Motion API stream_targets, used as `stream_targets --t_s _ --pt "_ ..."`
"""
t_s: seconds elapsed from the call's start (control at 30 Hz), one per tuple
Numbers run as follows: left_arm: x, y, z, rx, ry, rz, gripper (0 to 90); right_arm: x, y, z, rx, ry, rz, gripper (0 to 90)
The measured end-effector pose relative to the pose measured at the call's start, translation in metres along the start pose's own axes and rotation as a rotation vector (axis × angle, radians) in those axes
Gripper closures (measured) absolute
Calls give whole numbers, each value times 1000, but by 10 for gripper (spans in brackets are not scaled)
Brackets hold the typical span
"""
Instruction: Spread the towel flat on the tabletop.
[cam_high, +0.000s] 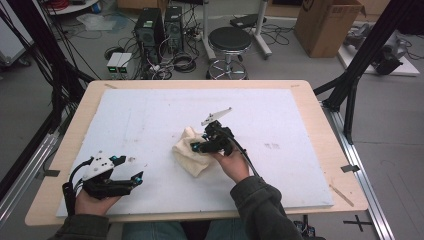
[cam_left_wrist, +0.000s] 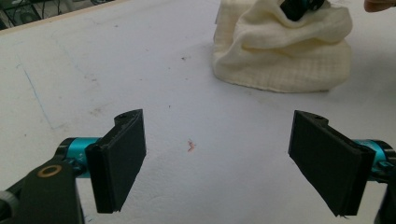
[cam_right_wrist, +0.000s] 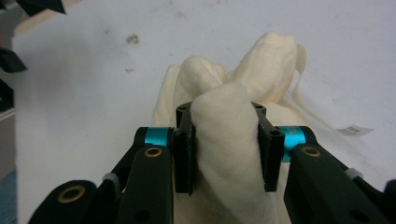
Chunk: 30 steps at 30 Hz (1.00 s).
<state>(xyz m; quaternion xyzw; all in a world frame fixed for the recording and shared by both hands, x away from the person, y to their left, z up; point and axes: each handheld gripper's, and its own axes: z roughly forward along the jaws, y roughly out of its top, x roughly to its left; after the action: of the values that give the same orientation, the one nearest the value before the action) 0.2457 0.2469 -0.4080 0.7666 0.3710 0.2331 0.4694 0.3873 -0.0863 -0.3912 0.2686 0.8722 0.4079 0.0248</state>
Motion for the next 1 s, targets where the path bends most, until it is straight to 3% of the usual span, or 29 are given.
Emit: stream_targets --t_s 0.23,0.43,0.53,0.67,0.77,1.0 --pt "0 0 0 0 -2 2 194 -11 -5 9 82 -51 20 645" --pt "0 -1 0 2 -5 0 194 -15 -9 12 135 -61 23 613" --pt "0 -1 0 2 -3 -1 194 -15 -18 12 96 -67 30 597" --pt "-1 -1 1 3 -3 0 194 -17 -28 10 70 -38 63 490" --pt "-1 0 1 9 -6 6 194 -16 -29 5 47 -34 45 427" --pt "-2 -1 2 9 -3 2 194 -20 -26 -24 -35 -4 37 349"
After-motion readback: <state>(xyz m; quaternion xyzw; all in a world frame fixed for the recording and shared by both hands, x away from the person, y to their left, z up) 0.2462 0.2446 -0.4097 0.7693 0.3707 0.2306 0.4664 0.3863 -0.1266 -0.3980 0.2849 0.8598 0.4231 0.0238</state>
